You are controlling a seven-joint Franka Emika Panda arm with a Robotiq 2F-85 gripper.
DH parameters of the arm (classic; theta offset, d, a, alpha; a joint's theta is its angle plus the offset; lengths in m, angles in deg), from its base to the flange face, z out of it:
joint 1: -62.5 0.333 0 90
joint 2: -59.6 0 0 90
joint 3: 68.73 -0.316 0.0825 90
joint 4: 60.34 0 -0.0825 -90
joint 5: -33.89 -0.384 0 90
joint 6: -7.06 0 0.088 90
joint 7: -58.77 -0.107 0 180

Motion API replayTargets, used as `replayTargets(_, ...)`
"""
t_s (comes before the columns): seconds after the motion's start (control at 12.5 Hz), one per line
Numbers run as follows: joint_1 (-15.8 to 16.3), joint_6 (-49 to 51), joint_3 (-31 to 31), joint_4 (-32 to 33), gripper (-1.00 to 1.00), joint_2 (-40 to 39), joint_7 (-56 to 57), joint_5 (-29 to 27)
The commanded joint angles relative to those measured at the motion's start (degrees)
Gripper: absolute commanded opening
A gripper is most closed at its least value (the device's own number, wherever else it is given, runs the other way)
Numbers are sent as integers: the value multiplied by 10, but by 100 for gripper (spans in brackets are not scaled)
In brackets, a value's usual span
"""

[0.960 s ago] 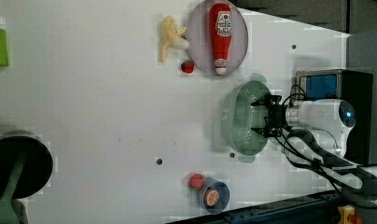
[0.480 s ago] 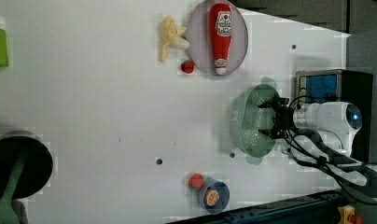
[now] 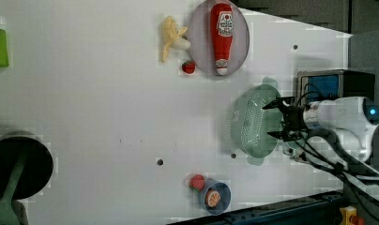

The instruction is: Drag strainer left to right.

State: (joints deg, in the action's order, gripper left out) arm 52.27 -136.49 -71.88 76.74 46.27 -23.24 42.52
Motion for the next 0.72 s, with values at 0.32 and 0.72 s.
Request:
replayTargets(0.32, 7, 264, -40, -116, 100, 162, 150, -20)
replayTargets(0.72, 6, 424, -23, -184, 100, 278, 296, -108)
